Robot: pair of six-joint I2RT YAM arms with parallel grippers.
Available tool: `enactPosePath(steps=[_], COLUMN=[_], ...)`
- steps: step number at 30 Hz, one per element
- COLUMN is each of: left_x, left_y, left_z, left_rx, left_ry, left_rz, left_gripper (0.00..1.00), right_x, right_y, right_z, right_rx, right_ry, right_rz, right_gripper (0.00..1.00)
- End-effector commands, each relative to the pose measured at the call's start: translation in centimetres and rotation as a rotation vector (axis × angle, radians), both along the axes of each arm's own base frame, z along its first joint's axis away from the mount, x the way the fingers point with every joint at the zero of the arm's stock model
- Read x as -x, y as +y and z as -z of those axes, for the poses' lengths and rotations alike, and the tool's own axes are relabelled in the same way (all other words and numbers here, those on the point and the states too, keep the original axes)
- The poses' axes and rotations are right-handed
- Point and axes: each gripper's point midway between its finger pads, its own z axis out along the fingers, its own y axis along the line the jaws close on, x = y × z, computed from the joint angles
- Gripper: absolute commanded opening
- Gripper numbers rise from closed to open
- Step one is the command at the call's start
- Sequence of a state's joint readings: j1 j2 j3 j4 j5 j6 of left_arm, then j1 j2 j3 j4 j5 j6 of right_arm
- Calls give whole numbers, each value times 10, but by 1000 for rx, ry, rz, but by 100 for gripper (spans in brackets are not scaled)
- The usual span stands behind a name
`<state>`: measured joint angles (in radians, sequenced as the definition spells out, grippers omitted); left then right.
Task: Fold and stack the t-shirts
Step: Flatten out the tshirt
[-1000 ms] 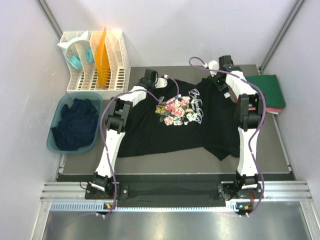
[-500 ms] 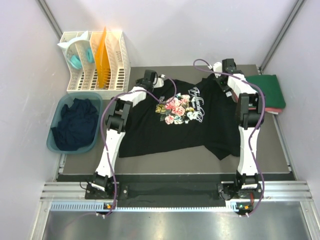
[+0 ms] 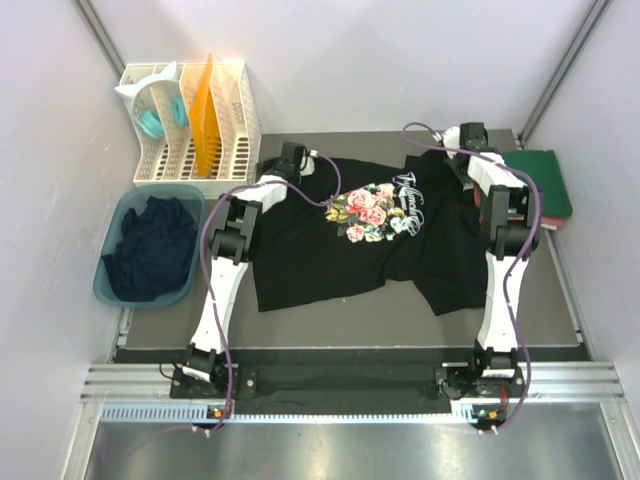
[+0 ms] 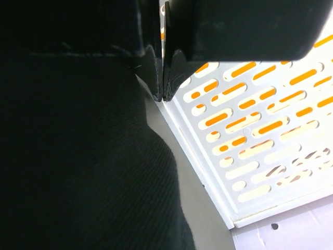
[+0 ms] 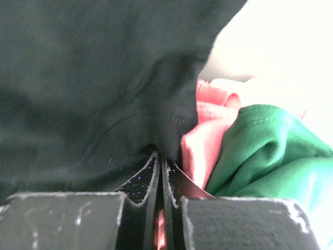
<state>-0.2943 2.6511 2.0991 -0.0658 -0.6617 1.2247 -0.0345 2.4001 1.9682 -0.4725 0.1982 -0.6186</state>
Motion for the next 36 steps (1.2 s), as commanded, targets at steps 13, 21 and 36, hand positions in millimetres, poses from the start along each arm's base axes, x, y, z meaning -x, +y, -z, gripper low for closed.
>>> enactPosePath(steps=[13, 21, 36], left_x=[-15, -5, 128], left_y=[18, 18, -76], left_z=[-152, -232, -77], left_rx=[76, 170, 276], left_ry=[-500, -727, 104], left_rz=[-159, -156, 353], left_gripper=[0, 0, 50], right_x=[45, 49, 160], right_y=[24, 17, 53], right_z=[-77, -171, -67], right_rx=[105, 144, 102], right_ry=[-109, -399, 77], right_rz=[-82, 12, -363], right_gripper=[54, 68, 71])
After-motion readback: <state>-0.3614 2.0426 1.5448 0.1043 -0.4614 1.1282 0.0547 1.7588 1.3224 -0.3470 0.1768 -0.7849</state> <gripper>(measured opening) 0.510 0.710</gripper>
